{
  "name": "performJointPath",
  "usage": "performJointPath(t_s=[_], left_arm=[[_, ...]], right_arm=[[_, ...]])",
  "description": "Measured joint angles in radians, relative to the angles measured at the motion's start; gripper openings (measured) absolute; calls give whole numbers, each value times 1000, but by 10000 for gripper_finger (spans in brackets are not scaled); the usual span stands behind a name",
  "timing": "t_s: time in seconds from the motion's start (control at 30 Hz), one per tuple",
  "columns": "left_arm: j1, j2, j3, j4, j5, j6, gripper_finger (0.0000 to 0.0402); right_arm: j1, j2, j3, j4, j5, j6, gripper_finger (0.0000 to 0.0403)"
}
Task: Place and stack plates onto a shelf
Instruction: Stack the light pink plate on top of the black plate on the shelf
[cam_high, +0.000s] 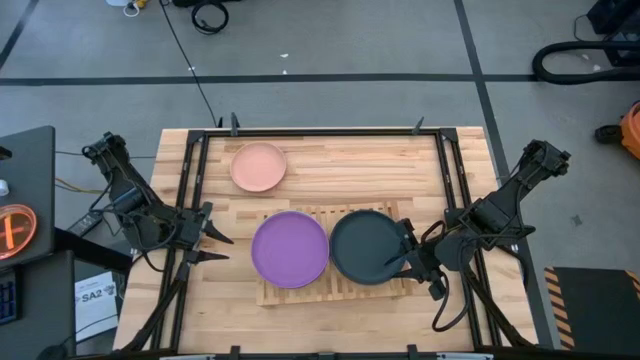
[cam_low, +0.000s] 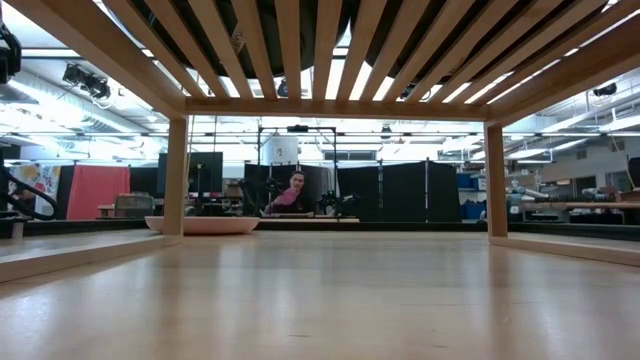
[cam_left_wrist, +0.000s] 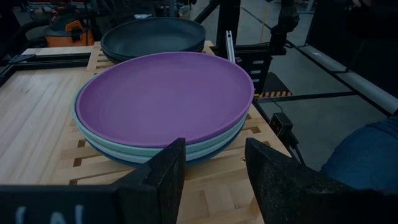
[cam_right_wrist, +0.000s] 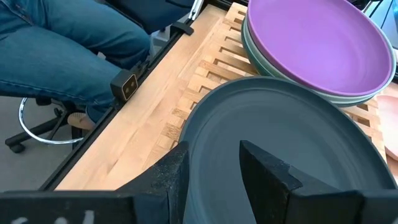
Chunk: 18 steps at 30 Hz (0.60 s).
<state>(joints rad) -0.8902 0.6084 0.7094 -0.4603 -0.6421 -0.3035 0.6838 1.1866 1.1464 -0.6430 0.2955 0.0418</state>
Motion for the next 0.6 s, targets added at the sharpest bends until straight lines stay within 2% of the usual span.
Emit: performJointPath(t_s=[0.33,0.43,0.6], left_arm=[[1,0,0,8,-29,0,172],[1,0,0,43,-99,0,172],[21,0,0,136,-282,0,172]], right_arm=[[0,0,0,0,0,0,146],[0,0,0,0,0,0,146],[0,0,0,0,0,0,146]])
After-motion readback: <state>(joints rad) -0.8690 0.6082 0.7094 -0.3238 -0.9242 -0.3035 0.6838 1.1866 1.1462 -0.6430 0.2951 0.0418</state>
